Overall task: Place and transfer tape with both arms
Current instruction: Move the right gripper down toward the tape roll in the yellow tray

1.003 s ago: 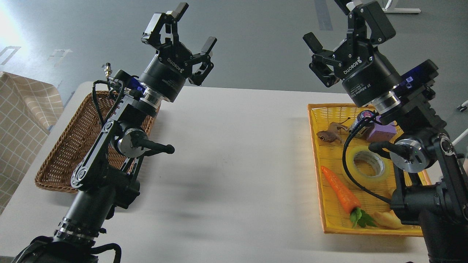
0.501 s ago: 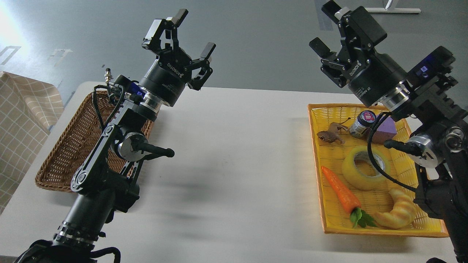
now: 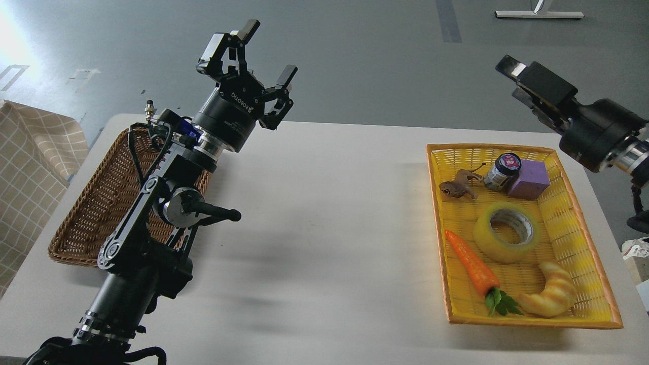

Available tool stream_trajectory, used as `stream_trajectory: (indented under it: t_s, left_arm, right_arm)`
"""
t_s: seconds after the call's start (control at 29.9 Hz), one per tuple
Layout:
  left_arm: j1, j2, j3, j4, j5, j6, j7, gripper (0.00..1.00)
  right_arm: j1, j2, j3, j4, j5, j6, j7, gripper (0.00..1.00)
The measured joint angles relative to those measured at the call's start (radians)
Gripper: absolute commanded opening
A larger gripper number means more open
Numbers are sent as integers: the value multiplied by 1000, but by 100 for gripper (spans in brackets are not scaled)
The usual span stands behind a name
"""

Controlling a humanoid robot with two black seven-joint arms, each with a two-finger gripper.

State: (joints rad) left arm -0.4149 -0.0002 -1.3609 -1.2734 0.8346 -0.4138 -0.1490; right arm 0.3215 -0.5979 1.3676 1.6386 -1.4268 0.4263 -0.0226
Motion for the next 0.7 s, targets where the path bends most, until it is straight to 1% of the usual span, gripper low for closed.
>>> stream_trajectory:
  t_s: [0.1,0.27,0.33,0.4,0.5,0.53,0.57,0.64,0.7]
  left_arm:
    - [1,0,1,0,3,6,0,98]
    - [1,0,2,0,6,10,0,98]
    - [1,0,2,0,7,10,0,98]
    - [1,0,2,0,8,10,0,98]
    - [2,0,0,0,8,11,0,98]
    - [2,0,1,0,8,10,0,98]
    - [3,0,1,0,8,10,0,98]
    - [4,0,0,0,8,10,0,98]
    - [4,0,0,-1,8,10,0,98]
  right_arm:
    - [-39,-61,-3,1,-30,2,14,100]
    - [-77,-108,61,-9,-35,31,82,100]
    - [-96,-118,113,-9,-35,40,97,100]
    - [-104,-152,148,-19,-36,53,115,100]
    - [-105,-267,165,-80,-37,61,217,100]
    - [-107,-273,166,-100,-42,61,242,100]
    - [-112,-269,165,-117,-48,63,254,100]
    - [-120,-261,163,-134,-69,63,253,99]
    - [-138,-260,163,-139,-127,63,236,99]
